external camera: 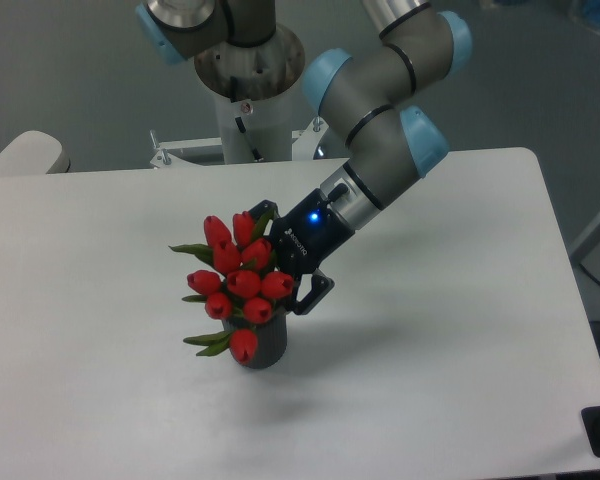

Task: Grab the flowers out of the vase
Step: 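Close the gripper around the tulip stems just above the vase rim, then lift the gripped tulip bouquet straight up out of the grey vase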

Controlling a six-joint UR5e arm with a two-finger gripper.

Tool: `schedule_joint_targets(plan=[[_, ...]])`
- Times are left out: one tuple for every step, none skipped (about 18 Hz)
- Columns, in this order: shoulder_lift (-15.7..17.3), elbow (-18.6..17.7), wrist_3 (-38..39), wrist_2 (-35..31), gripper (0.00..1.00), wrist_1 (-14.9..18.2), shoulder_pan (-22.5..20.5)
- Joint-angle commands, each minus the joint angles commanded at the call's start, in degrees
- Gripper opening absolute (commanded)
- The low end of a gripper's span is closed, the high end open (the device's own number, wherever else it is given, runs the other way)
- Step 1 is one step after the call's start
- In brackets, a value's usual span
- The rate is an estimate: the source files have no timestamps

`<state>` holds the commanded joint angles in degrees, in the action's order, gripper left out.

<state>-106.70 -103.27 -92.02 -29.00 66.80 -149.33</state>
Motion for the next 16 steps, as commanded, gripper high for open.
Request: schedule_joint_targets(plan=[[-0.09, 0.09, -0.09, 0.0, 0.97, -0.09, -0.09], [-0.18, 0.09, -0.09, 0.0, 0.97, -0.18, 0.0], [-0.27, 0.09, -0.09, 0.0, 0.97, -0.44, 0.0], [-0.35, 0.09, -0.09, 0.09, 0.97, -0.88, 0.0], [-0.44, 0.09, -0.09, 0.17, 0.97, -1.23, 0.0], [-0.62, 0.09, -0.09, 0.78, 0.94, -1.5, 0.0], [-0.7, 0.17, -0.17, 1.66, 0.85, -1.59, -0.09], [-0.88, 0.17, -0.26, 2.37, 0.74, -1.67, -0.17], [-0.88, 0.17, -0.26, 2.63, 0.66, -1.76, -0.26], [-0.88, 0.17, -0.26, 2.64, 0.58, -1.94, -0.26], [-0.97, 0.17, -0.26, 2.64, 0.52, -2.03, -0.26], [-0.97, 0.17, -0.26, 2.64, 0.48, -2.2, -0.26], [-1.06, 0.17, -0.26, 2.64, 0.47, -2.46, -0.26], [-1.06, 0.17, -0.26, 2.64, 0.45, -2.73, -0.26], [-1.23, 0.26, -0.18, 2.9, 0.43, -2.82, -0.35], [-1.32, 0.26, -0.17, 3.34, 0.4, -2.82, -0.44]])
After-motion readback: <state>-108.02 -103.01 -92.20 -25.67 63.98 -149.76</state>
